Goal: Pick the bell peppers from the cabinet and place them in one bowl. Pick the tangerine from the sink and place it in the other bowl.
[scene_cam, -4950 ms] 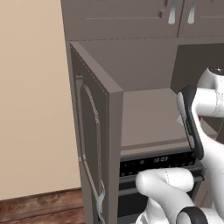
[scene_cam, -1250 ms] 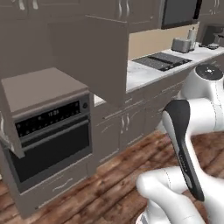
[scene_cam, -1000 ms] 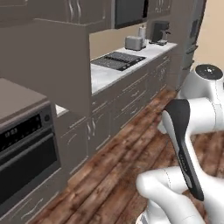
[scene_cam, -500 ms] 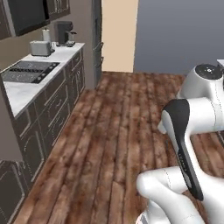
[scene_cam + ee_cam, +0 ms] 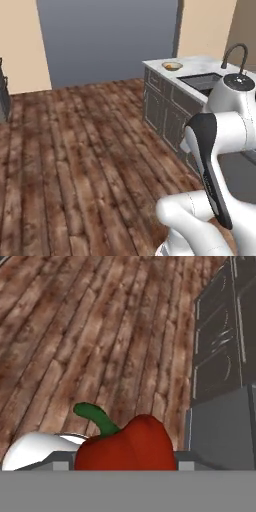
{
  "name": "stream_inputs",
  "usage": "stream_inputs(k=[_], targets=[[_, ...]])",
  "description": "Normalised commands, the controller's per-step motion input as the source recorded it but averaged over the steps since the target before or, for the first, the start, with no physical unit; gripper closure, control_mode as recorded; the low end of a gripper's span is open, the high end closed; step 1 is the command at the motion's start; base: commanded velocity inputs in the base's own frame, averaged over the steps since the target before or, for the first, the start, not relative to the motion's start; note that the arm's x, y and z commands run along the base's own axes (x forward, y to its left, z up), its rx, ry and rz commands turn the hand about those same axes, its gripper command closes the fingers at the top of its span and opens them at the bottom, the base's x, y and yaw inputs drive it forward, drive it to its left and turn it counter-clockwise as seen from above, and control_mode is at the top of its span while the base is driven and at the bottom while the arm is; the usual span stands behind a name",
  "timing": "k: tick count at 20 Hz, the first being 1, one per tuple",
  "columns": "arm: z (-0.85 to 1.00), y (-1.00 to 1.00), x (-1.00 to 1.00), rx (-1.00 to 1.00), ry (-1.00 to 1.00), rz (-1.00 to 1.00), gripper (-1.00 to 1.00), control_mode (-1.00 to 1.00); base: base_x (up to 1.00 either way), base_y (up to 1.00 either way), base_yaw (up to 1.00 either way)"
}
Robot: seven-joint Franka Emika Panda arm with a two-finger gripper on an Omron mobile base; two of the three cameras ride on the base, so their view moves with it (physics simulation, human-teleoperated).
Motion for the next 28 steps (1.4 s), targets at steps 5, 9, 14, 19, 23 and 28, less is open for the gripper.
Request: stream_inputs(k=[5,9,14,19,23,28], targets=[[0.0,0.0,0.0,0.0,0.0,0.0,1.0,1.0,0.41,-0.52,-0.7],[0.0,0.0,0.0,0.0,0.0,0.0,1.0,1.0,0.61,-0.37,-0.64],[0.0,0.0,0.0,0.0,0.0,0.0,1.0,1.0,0.89,0.0,-0.51],[0.0,0.0,0.0,0.0,0.0,0.0,1.0,1.0,0.98,0.45,-0.33],[0.0,0.0,0.0,0.0,0.0,0.0,1.0,1.0,0.88,0.28,-0.36],[0.0,0.0,0.0,0.0,0.0,0.0,1.0,1.0,0.75,-0.07,-0.56]])
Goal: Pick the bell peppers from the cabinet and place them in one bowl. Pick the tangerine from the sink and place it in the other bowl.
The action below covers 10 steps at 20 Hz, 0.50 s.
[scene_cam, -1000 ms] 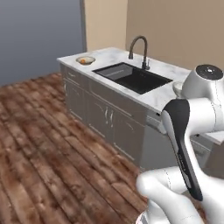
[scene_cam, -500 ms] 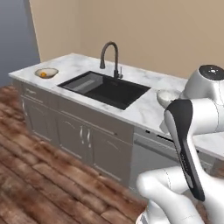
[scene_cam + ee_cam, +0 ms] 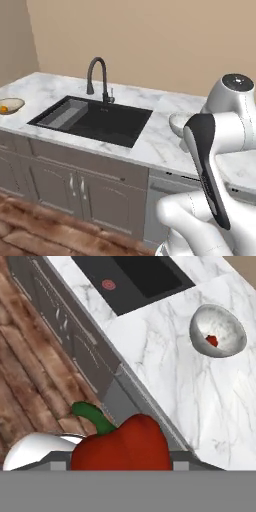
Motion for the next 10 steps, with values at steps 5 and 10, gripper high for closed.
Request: stream_inputs(k=[5,10], targets=[[0.0,0.0,0.0,0.0,0.0,0.0,1.0,1.0,0.61,-0.26,-0.65],[0.0,0.0,0.0,0.0,0.0,0.0,1.0,1.0,0.26,-0.07,-0.51]])
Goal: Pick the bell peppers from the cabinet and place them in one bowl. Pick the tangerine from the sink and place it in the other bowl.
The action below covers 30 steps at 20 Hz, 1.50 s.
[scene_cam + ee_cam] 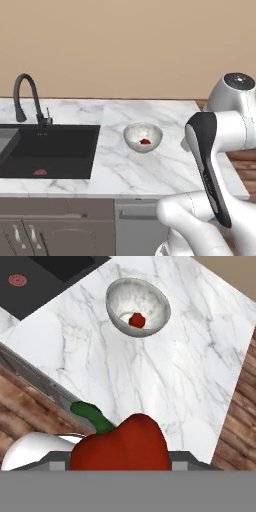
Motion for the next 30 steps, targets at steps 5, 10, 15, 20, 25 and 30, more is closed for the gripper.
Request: stream_inputs(k=[5,10,15,20,25,30], targets=[[0.0,0.0,0.0,0.0,0.0,0.0,1.0,1.0,-0.01,0.0,-0.2],[0.0,0.0,0.0,0.0,0.0,0.0,1.0,1.0,0.1,0.26,-0.1],[0.0,0.0,0.0,0.0,0.0,0.0,1.0,1.0,0.36,0.83,-0.21],[0.0,0.0,0.0,0.0,0.0,0.0,1.0,1.0,0.47,0.28,-0.23],[0.0,0.0,0.0,0.0,0.0,0.0,1.0,1.0,0.65,-0.63,-0.17],[0.0,0.0,0.0,0.0,0.0,0.0,1.0,1.0,0.2,-0.33,-0.24]])
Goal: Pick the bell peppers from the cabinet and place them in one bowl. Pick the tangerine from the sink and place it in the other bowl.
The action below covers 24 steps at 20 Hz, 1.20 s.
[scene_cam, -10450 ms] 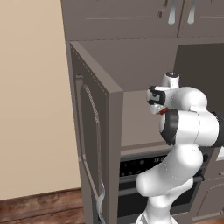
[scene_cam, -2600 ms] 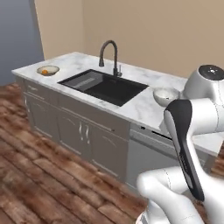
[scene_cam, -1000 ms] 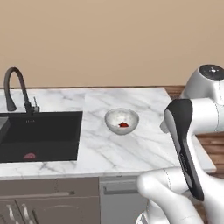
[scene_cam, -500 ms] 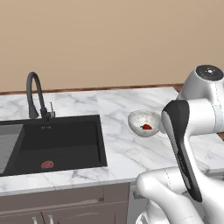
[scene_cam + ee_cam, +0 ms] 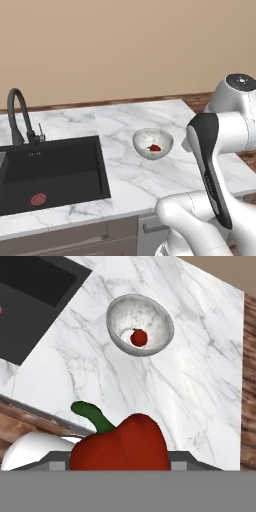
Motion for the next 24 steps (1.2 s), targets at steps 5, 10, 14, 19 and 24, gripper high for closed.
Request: stream_inputs(k=[5,10,14,19,24], targets=[[0.0,0.0,0.0,0.0,0.0,0.0,1.0,1.0,0.48,-0.13,-0.39],[0.0,0.0,0.0,0.0,0.0,0.0,1.0,1.0,0.8,-0.02,-0.49],[0.0,0.0,0.0,0.0,0.0,0.0,1.0,1.0,0.69,-0.02,-0.14],[0.0,0.0,0.0,0.0,0.0,0.0,1.0,1.0,0.75,-0.04,0.03],[0.0,0.0,0.0,0.0,0.0,0.0,1.0,1.0,0.6,-0.11,0.15]])
